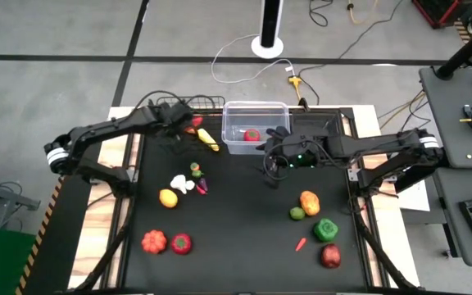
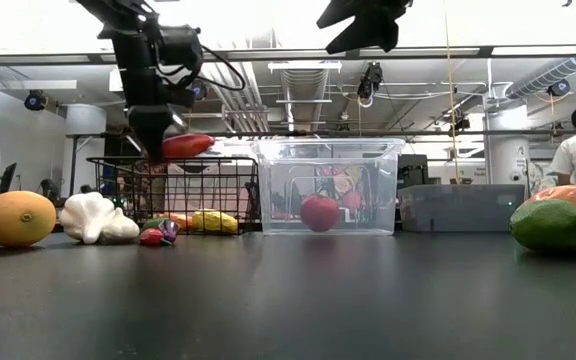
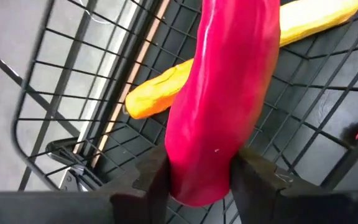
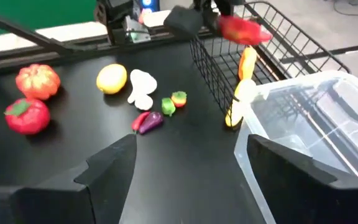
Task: Sort produce into baskets
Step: Put the large red chili pepper into the wire basket, then put the small orange chili pepper into the black bin
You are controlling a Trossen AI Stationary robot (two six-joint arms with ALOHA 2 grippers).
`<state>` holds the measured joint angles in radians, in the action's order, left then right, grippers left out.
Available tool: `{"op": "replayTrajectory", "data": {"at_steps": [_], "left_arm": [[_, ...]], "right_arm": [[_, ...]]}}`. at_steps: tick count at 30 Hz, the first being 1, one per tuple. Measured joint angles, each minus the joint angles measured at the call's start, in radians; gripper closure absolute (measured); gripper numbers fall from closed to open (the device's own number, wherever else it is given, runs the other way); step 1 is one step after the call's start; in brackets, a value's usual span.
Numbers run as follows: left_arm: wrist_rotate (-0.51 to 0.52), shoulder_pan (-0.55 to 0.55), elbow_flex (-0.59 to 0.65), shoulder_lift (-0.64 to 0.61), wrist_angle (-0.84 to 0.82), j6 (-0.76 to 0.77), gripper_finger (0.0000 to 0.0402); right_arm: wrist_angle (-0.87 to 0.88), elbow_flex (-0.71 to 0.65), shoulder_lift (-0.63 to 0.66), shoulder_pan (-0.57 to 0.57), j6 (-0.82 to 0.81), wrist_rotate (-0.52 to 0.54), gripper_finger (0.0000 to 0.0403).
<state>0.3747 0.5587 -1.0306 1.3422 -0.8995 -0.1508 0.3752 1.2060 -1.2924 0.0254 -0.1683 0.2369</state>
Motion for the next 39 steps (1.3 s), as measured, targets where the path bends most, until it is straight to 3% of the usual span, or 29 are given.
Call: {"op": "replayTrajectory", "data": {"at_steps": [13,23,30,39], "left_arm": [[0.009,0.000,-0.001,0.023,0.000,0.015,0.0209],[0.008,-0.041,-0.037,-0.042,-0.031,0.107,0.0204],[0.008,-0.184,-0.037,-0.157,0.008,0.211,0.0204],[0.009,-0.481,-0.035,-0.224,0.169,0.313,0.0204]], "right_arm": [[0.044,0.000,0.004,0.000,-0.030,-0.001,0.0097],[0.149,0.000,0.004,0.028,-0.044,-0.031,0.0104],[0.225,0.000,0.001,0.109,-0.065,-0.089,0.0123],[0.315,0.000,-0.011,0.304,-0.075,-0.090,0.0153]]}}
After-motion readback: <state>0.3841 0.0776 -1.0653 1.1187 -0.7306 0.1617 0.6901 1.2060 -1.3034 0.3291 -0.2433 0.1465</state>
